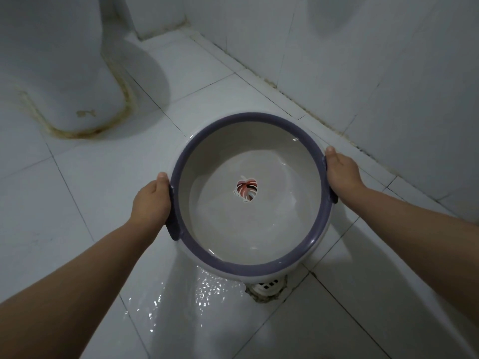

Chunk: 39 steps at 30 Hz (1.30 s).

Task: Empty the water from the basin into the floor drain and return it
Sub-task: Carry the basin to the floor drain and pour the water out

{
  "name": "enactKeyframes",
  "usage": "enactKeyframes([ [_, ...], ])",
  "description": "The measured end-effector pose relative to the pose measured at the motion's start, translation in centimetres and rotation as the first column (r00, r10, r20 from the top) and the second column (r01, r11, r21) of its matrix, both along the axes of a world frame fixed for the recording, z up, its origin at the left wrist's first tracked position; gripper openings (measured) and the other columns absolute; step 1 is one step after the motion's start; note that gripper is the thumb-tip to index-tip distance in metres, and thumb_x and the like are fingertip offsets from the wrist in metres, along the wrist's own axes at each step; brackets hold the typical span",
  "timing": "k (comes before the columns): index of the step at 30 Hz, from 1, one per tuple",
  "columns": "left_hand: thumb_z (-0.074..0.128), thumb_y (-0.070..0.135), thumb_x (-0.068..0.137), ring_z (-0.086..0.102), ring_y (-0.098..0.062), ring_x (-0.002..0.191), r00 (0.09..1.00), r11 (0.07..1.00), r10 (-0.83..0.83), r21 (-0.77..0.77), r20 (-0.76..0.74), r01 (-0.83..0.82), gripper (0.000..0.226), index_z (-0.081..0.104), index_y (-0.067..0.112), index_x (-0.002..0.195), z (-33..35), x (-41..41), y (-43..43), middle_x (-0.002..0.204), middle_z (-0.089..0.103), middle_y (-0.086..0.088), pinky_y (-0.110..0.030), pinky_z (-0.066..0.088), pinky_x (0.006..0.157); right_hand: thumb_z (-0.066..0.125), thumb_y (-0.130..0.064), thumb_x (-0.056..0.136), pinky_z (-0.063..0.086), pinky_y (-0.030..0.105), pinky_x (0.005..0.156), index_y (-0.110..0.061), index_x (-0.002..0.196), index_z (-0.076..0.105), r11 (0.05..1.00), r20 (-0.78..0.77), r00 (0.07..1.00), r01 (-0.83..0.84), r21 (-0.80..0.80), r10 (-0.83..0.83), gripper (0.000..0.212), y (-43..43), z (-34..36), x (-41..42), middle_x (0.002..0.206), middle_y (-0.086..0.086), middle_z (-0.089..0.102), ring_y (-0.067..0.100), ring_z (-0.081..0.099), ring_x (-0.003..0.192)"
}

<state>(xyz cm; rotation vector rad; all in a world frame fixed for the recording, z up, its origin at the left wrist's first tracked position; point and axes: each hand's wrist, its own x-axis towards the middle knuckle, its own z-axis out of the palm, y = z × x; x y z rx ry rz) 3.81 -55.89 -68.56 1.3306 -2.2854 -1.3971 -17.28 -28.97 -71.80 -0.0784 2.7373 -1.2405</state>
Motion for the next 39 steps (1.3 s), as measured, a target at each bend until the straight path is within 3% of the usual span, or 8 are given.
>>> enactKeyframes([
  [4, 0.018, 0.040, 0.098, 0.055, -0.034, 0.089, 1.000, 1.000, 0.003, 0.008, 0.000, -0.003, 0.050, 0.055, 0.008, 0.090, 0.0, 0.1, 0.0, 0.094, 0.058, -0.019, -0.044, 0.044, 0.085, 0.023, -0.045, 0.096, 0.033, 0.027, 0.056, -0.016, 0.063, 0.048, 1.000, -0.010, 1.000, -0.010, -0.006, 0.010, 0.050, 0.0, 0.1, 0.1, 0.067, 0.001, 0.051, 0.016, 0.048, 0.063],
  [11, 0.018, 0.040, 0.098, 0.056, -0.033, 0.087, 1.000, 1.000, 0.010, 0.020, 0.000, -0.010, 0.049, 0.056, 0.009, 0.092, 0.0, 0.2, 0.1, 0.093, 0.059, -0.017, -0.047, 0.046, 0.087, 0.023, -0.043, 0.096, 0.038, 0.031, 0.072, -0.020, 0.062, 0.048, 0.999, -0.023, 0.999, -0.032, -0.011, 0.031, 0.049, 0.0, 0.4, 0.2, 0.081, 0.011, 0.057, 0.024, 0.052, 0.077],
  [15, 0.018, 0.040, 0.098, 0.056, -0.033, 0.089, 1.000, 1.000, 0.004, 0.016, -0.004, -0.004, 0.049, 0.056, 0.009, 0.092, -0.1, 0.4, 0.0, 0.094, 0.059, -0.018, -0.045, 0.046, 0.086, 0.023, -0.042, 0.097, 0.035, 0.030, 0.070, -0.022, 0.060, 0.047, 1.000, -0.020, 0.999, -0.028, -0.012, 0.028, 0.048, 0.0, 0.4, 0.3, 0.068, 0.001, 0.053, 0.023, 0.051, 0.073],
  [19, 0.019, 0.040, 0.098, 0.056, -0.032, 0.086, 1.000, 1.000, 0.005, 0.017, -0.016, -0.005, 0.048, 0.055, 0.009, 0.091, -0.1, 0.5, 0.1, 0.091, 0.058, -0.017, -0.044, 0.046, 0.082, 0.023, -0.043, 0.096, 0.037, 0.031, 0.070, -0.020, 0.061, 0.047, 0.999, -0.020, 0.999, -0.032, -0.013, 0.032, 0.049, 0.0, 0.5, 0.4, 0.075, 0.008, 0.055, 0.024, 0.052, 0.076],
  [28, 0.018, 0.040, 0.098, 0.055, -0.031, 0.086, 1.000, 1.000, 0.008, -0.006, -0.017, -0.008, 0.049, 0.055, 0.009, 0.090, -0.3, 0.7, 0.2, 0.091, 0.058, -0.016, -0.040, 0.042, 0.079, 0.023, -0.043, 0.096, 0.036, 0.030, 0.070, -0.021, 0.062, 0.048, 0.999, -0.019, 0.999, -0.040, -0.005, 0.040, 0.048, 0.1, 0.7, 0.5, 0.068, 0.002, 0.052, 0.023, 0.051, 0.073],
  [33, 0.019, 0.041, 0.097, 0.057, -0.035, 0.089, 0.999, 1.000, 0.008, -0.005, -0.033, -0.008, 0.050, 0.056, 0.009, 0.085, -0.4, 1.0, 0.1, 0.089, 0.060, -0.017, -0.046, 0.046, 0.088, 0.023, -0.043, 0.096, 0.035, 0.031, 0.067, -0.019, 0.060, 0.046, 0.999, -0.018, 0.999, -0.046, -0.005, 0.046, 0.049, 0.2, 0.9, 0.6, 0.066, 0.001, 0.050, 0.020, 0.048, 0.067],
  [39, 0.017, 0.042, 0.097, 0.057, -0.037, 0.089, 0.999, 1.000, 0.015, -0.021, -0.036, -0.015, 0.053, 0.055, 0.008, 0.081, -0.4, 1.1, 0.3, 0.088, 0.060, -0.019, -0.049, 0.047, 0.088, 0.023, -0.042, 0.097, 0.034, 0.030, 0.070, -0.021, 0.062, 0.047, 0.998, -0.042, 0.997, -0.062, 0.014, 0.063, 0.047, 0.2, 0.9, 0.8, 0.068, 0.000, 0.051, 0.024, 0.051, 0.074],
])
